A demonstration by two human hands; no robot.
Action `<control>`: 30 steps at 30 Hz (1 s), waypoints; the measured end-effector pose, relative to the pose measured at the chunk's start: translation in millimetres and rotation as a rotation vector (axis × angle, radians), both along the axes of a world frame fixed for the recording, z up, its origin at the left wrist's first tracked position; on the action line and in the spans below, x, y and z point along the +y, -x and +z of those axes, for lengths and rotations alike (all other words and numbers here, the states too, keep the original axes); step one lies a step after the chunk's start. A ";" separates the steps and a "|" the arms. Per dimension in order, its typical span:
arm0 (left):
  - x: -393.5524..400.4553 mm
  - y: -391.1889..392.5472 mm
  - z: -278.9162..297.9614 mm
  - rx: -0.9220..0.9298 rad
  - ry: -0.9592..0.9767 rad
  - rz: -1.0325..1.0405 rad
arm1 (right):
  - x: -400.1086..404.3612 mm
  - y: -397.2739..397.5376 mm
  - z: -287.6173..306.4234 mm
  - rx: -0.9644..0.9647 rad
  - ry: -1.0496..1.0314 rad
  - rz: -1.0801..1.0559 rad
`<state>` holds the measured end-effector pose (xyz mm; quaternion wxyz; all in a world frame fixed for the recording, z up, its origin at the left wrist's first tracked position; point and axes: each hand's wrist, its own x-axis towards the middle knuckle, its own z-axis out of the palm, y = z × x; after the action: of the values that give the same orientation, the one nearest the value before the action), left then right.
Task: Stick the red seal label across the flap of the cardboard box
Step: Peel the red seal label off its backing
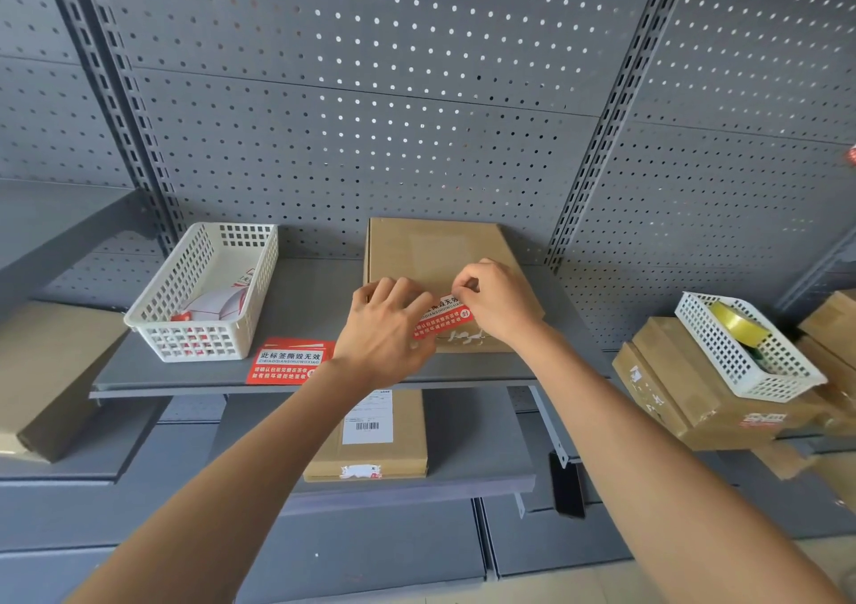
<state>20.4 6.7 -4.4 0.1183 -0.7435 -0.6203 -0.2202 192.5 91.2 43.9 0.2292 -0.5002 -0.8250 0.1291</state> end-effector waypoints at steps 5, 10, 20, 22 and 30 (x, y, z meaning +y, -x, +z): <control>1.5 -0.6 2.0 -0.049 -0.004 0.019 | -1.5 2.0 0.5 -0.080 -0.015 0.009; 5.4 -2.2 8.5 -0.180 0.048 0.046 | 0.1 4.4 -2.2 -0.108 0.010 0.017; 36.8 -16.5 26.5 -0.503 0.154 0.206 | 3.0 2.6 -4.6 -0.048 0.082 0.018; 39.3 -16.2 31.2 -0.499 0.194 0.189 | 2.7 2.3 -5.4 -0.004 0.106 0.015; 48.0 -11.7 39.5 -0.510 0.311 0.140 | 6.7 -0.9 -9.5 0.154 0.187 0.010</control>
<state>32.1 54.7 35.1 -0.1413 -0.6289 -0.7060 -0.2935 193.4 97.9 34.5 0.2436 -0.5038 -0.7917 0.2449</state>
